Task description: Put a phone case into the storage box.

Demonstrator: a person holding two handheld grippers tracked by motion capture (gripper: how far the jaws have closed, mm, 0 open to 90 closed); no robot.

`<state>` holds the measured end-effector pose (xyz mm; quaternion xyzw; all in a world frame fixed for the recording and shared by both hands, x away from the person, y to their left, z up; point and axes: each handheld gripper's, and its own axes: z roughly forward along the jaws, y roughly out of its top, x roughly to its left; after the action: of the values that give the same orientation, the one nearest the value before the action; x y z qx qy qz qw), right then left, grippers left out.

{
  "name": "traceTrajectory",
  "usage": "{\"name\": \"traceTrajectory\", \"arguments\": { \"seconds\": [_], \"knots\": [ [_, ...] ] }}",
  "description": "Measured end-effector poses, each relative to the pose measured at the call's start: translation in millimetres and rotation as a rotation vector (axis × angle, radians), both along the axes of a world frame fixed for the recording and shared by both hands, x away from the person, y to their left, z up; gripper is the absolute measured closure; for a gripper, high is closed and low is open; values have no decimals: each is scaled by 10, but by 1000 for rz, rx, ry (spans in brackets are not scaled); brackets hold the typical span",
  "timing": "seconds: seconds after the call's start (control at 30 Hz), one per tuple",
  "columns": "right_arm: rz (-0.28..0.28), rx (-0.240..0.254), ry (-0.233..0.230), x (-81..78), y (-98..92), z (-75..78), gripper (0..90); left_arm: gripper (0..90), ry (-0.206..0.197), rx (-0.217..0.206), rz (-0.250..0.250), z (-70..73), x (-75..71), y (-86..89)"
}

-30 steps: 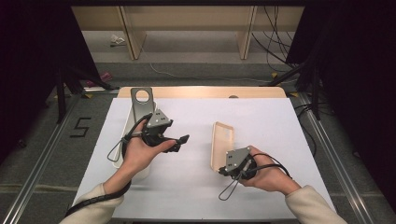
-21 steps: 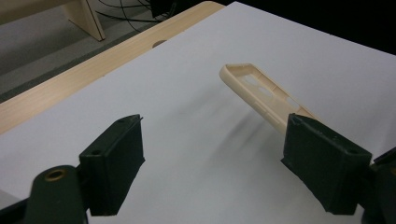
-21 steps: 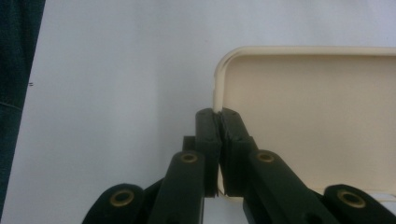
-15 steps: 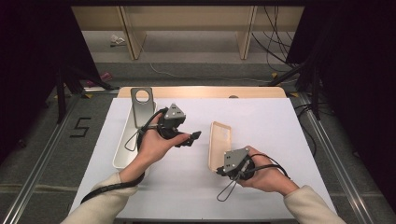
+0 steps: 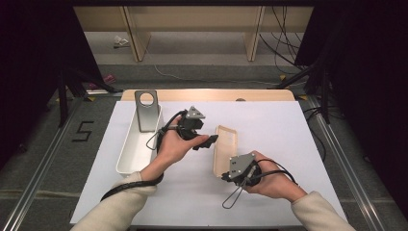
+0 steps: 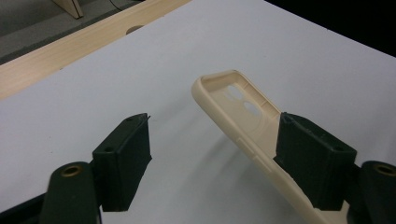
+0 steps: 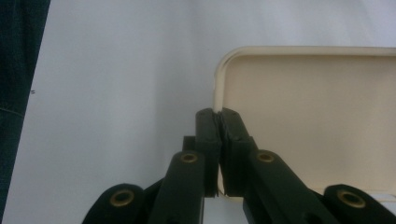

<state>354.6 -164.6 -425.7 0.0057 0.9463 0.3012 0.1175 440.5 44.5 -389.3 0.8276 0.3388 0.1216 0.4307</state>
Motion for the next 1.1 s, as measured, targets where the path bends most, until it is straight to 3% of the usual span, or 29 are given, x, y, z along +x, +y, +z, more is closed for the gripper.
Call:
{"name": "traceTrajectory", "arguments": {
  "seconds": [0.7, 1.1],
  "knots": [
    [4, 7, -6, -8, 33, 9, 881, 334, 51, -13, 14, -64, 83, -152],
    [2, 12, -19, -12, 39, 18, 881, 387, 86, -32, 55, -75, 138, -177]
  ]
}}
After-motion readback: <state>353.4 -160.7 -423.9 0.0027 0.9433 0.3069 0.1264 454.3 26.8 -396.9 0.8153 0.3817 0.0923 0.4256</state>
